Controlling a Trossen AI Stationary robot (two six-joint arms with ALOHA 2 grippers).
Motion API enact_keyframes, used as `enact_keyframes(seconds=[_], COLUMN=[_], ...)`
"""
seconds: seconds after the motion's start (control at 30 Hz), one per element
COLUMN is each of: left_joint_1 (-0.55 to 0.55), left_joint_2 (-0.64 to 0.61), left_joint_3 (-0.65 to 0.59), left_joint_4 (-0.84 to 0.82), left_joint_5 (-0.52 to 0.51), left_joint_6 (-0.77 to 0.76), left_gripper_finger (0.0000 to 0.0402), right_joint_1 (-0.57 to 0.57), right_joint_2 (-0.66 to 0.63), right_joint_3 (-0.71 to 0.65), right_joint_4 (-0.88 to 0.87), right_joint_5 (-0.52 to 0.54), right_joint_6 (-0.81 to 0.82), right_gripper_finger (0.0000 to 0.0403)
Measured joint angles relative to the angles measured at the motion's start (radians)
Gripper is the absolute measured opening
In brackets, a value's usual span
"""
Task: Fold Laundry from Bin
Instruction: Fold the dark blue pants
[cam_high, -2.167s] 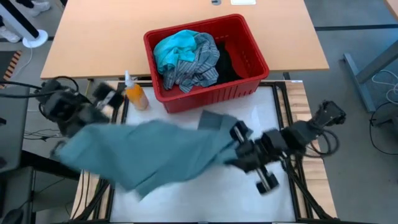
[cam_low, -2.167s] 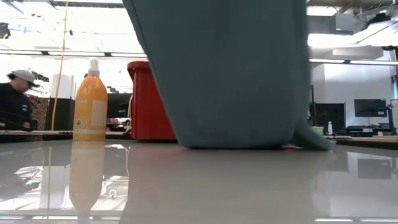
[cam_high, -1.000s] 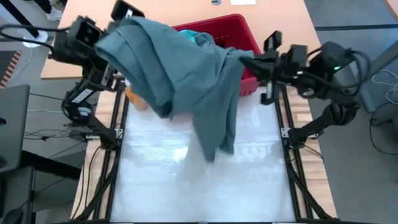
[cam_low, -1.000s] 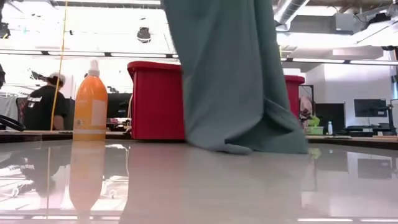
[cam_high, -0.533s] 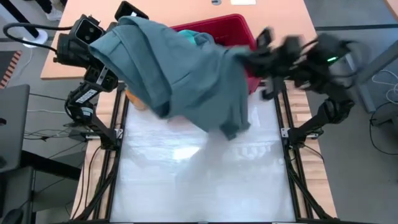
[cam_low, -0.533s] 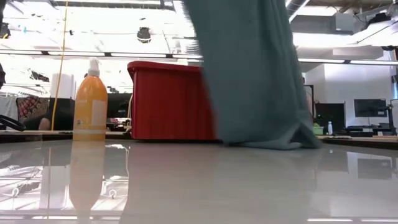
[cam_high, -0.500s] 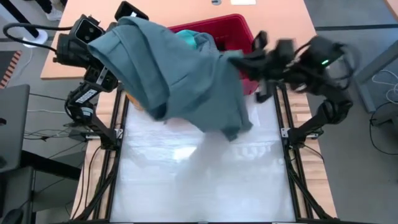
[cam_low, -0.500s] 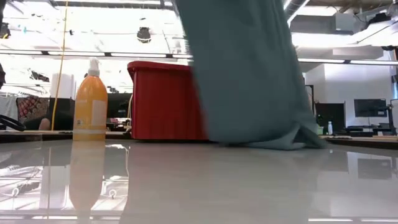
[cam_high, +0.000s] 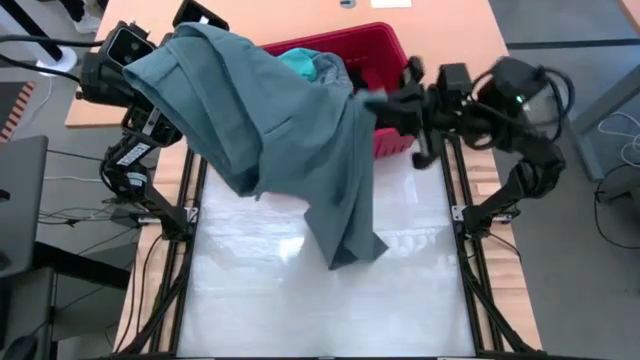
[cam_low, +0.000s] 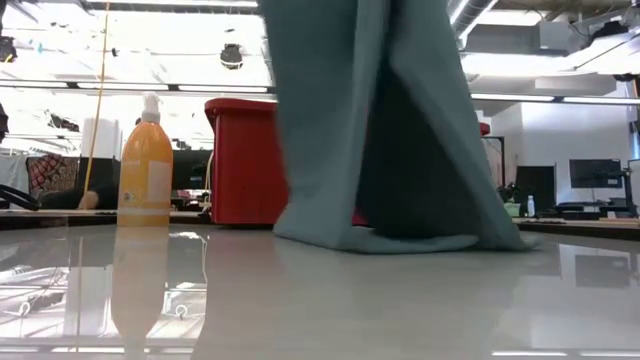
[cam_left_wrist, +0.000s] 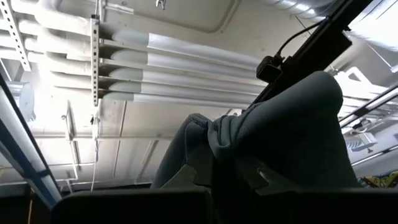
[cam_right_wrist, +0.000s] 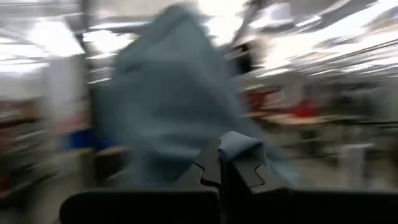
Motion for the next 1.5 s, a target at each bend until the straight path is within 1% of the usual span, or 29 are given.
enact_keyframes(seconds=[0.03, 0.1, 0.13, 0.17, 0.2, 0.27, 0.3, 0.33, 0.37, 0.4, 0.47, 0.5, 0.53, 0.57, 0.67, 0.77, 0.83, 0.9, 0.93, 0.97, 1.07, 1.1, 1.2, 1.23, 1.33, 1.5], left_joint_1=[0.000, 0.000, 0.000, 0.000, 0.000, 0.001, 0.001, 0.000, 0.000, 0.000, 0.003, 0.007, 0.014, 0.021, 0.061, 0.109, 0.133, 0.140, 0.140, 0.140, 0.139, 0.140, 0.140, 0.140, 0.134, 0.083], left_joint_2=[0.000, 0.000, 0.000, 0.000, 0.000, 0.000, 0.000, 0.000, 0.000, 0.000, 0.000, 0.000, 0.000, 0.000, 0.009, 0.018, 0.018, 0.018, 0.017, 0.016, 0.013, 0.009, -0.003, -0.011, -0.027, -0.058], left_joint_3=[0.000, 0.000, 0.000, 0.000, 0.000, 0.000, 0.000, 0.000, 0.000, 0.000, 0.000, 0.000, 0.000, 0.000, 0.000, -0.001, -0.001, -0.001, -0.001, -0.001, -0.001, -0.001, -0.001, -0.001, -0.001, -0.001], left_joint_4=[0.001, 0.001, 0.001, 0.000, -0.001, -0.002, -0.002, -0.002, -0.002, -0.002, -0.028, -0.042, -0.058, -0.076, -0.093, -0.076, -0.066, -0.060, -0.056, -0.054, -0.045, -0.039, -0.031, -0.029, -0.023, 0.007], left_joint_5=[-0.001, -0.006, -0.006, -0.003, 0.001, 0.012, 0.016, 0.018, 0.018, 0.017, -0.008, -0.024, -0.039, -0.057, -0.099, -0.090, -0.042, 0.006, 0.024, 0.035, 0.052, 0.059, 0.074, 0.077, 0.082, 0.084], left_joint_6=[0.000, 0.000, -0.004, -0.007, -0.011, -0.012, -0.012, -0.012, -0.012, -0.011, 0.006, 0.021, 0.038, 0.050, 0.057, 0.020, -0.027, -0.046, -0.049, -0.055, -0.074, -0.085, -0.116, -0.125, -0.157, -0.211], left_gripper_finger=[0.0000, 0.0000, 0.0000, 0.0000, 0.0000, 0.0000, 0.0000, 0.0000, 0.0000, 0.0000, 0.0000, 0.0000, 0.0000, 0.0000, 0.0000, 0.0000, 0.0000, 0.0000, 0.0000, 0.0000, 0.0000, 0.0000, 0.0000, 0.0000, 0.0000, 0.0000], right_joint_1=[0.008, 0.027, 0.024, 0.016, 0.006, -0.010, -0.012, -0.013, -0.013, -0.014, -0.041, -0.065, -0.092, -0.123, -0.200, -0.233, -0.231, -0.220, -0.209, -0.193, -0.150, -0.131, -0.066, -0.042, 0.039, 0.189], right_joint_2=[0.000, 0.001, 0.005, 0.006, 0.006, 0.009, 0.014, 0.016, 0.018, 0.020, 0.023, 0.024, 0.023, 0.020, 0.027, 0.037, 0.050, 0.050, 0.050, 0.049, 0.049, 0.056, 0.081, 0.093, 0.123, 0.186], right_joint_3=[0.001, 0.001, 0.001, 0.001, 0.001, 0.001, 0.003, 0.003, 0.002, 0.001, -0.002, -0.002, -0.002, -0.001, 0.002, 0.003, 0.002, 0.000, 0.000, 0.001, 0.001, 0.001, 0.001, 0.001, 0.001, 0.001], right_joint_4=[-0.014, -0.018, -0.006, -0.003, -0.004, -0.012, -0.019, -0.034, -0.050, -0.052, -0.015, 0.026, 0.071, 0.121, 0.259, 0.370, 0.352, 0.264, 0.207, 0.144, -0.014, -0.047, -0.089, -0.093, -0.086, 0.064], right_joint_5=[0.094, 0.346, 0.433, 0.432, 0.338, 0.088, 0.005, -0.023, 0.011, 0.112, 0.386, 0.490, 0.543, 0.543, 0.378, 0.131, -0.048, -0.213, -0.267, -0.296, -0.297, -0.281, -0.183, -0.151, -0.102, -0.013], right_joint_6=[-0.005, -0.011, -0.014, -0.013, -0.005, 0.034, 0.046, 0.041, 0.026, 0.016, 0.017, 0.015, -0.001, -0.029, -0.092, -0.141, -0.141, -0.117, -0.115, -0.115, -0.114, -0.110, -0.077, -0.064, -0.018, -0.023], right_gripper_finger=[0.0022, 0.0022, 0.0022, 0.0022, 0.0022, 0.0022, 0.0022, 0.0022, 0.0022, 0.0022, 0.0022, 0.0023, 0.0025, 0.0026, 0.0026, 0.0022, 0.0022, 0.0022, 0.0022, 0.0022, 0.0022, 0.0022, 0.0022, 0.0022, 0.0022, 0.0025])
